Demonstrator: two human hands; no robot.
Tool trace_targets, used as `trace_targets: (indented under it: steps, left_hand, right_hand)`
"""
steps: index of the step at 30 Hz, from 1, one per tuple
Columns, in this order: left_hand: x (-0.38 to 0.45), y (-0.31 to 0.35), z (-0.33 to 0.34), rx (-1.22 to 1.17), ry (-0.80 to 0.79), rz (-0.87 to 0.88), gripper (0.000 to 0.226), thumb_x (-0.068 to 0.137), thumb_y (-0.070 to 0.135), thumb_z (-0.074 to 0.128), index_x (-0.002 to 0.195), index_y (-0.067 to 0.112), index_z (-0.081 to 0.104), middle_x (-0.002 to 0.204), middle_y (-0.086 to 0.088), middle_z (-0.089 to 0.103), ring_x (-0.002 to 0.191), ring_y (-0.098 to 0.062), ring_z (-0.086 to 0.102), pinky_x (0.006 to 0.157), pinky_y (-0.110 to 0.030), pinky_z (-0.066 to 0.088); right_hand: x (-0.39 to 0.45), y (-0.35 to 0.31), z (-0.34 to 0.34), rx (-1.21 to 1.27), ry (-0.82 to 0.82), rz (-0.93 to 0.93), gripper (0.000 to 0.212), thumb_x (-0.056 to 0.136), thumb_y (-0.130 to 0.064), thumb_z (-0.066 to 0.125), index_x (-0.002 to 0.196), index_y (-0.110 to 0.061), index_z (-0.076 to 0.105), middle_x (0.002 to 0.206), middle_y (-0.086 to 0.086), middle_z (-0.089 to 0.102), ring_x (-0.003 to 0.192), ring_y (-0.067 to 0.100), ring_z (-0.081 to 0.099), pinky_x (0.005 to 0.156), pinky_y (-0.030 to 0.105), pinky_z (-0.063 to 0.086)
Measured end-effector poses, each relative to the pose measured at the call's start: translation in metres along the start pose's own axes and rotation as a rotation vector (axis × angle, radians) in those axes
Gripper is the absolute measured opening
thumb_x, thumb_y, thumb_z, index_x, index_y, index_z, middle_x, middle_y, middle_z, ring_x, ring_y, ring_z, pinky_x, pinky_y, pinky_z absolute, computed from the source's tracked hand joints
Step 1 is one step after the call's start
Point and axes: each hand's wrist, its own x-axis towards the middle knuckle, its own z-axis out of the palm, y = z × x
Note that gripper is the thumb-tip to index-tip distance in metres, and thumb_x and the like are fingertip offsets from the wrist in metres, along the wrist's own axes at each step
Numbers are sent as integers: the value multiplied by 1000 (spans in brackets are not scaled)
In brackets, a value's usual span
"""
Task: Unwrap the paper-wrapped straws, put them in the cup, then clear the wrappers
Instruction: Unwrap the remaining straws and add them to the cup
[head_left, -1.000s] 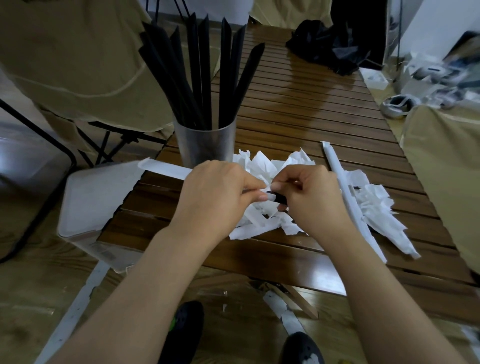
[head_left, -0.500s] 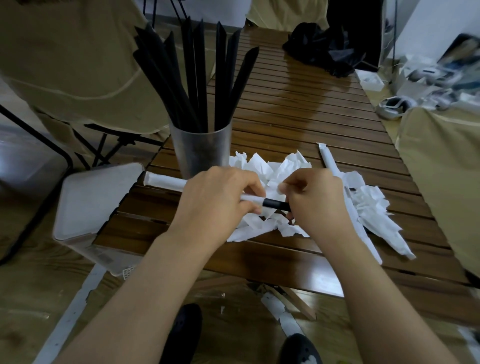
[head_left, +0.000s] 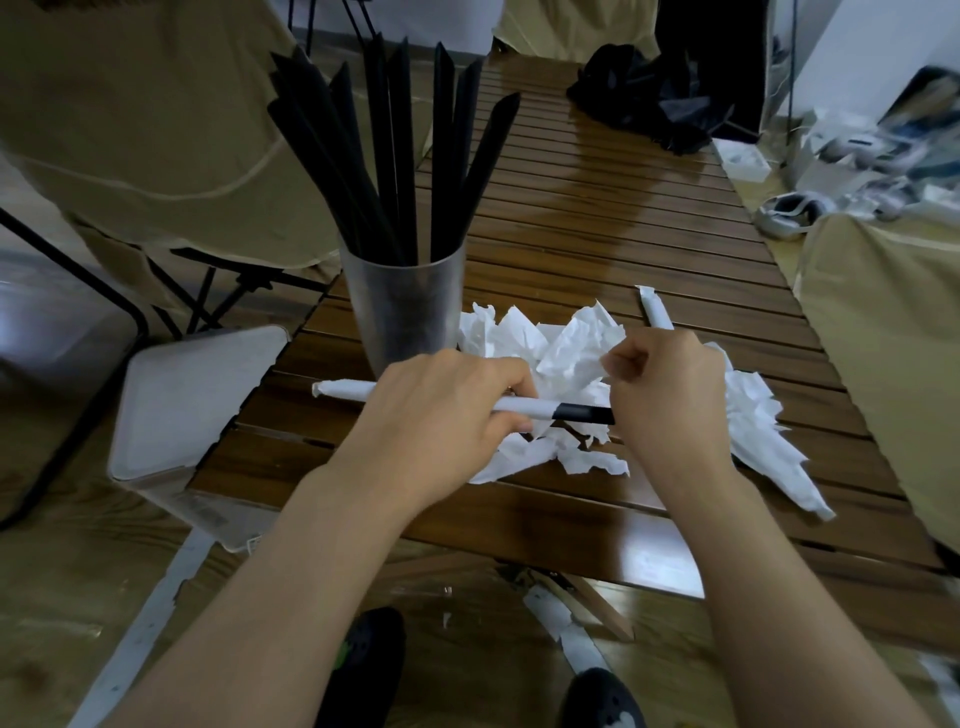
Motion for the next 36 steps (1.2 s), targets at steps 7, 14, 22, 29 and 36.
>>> trace_targets:
  steps: [7, 14, 22, 29, 36]
  left_hand:
    - [1, -6, 2, 17, -59, -41, 24, 98, 44, 40, 115, 37, 57, 98, 12, 66, 84, -4, 61, 71, -27, 53]
    - [0, -7, -3, -20, 7, -64, 25, 94, 45, 52, 117, 39, 59, 105, 11, 66, 89, -7, 60, 66, -19, 40]
    - [0, -6, -6, -54, 66, -28, 19, 87, 42, 63, 106, 39, 64, 99, 15, 66, 82, -3, 56, 64, -15, 38]
    - [-1, -6, -6, -70, 85, -19, 17, 84, 44, 66, 100, 40, 66, 95, 17, 68, 82, -2, 58, 67, -16, 41]
    - [0, -10, -9, -135, 87, -59, 10, 84, 41, 68, 93, 41, 65, 85, 18, 66, 75, -1, 57, 58, -12, 32]
  right_hand:
    - [2, 2, -3, 0, -182, -56, 49, 88, 3, 52, 131, -21, 55, 101, -1, 69, 78, 13, 62, 59, 21, 46]
    - [-3, -15, -9, 67, -315, -454, 16, 86, -15, 68, 96, -24, 76, 103, -9, 66, 98, 7, 58, 81, 18, 44]
    - [-5, -18, -13, 109, -459, -364, 15, 87, -10, 65, 85, -22, 73, 71, -22, 60, 69, -13, 52, 62, 2, 37]
    - [-5, -19, -14, 14, -470, -377, 19, 91, -9, 59, 85, -23, 70, 72, -15, 60, 61, 5, 54, 56, 10, 41]
    - [-6, -18, -22, 195, -549, -288, 22, 94, -4, 53, 89, -19, 68, 71, -3, 65, 45, -3, 52, 41, 9, 33]
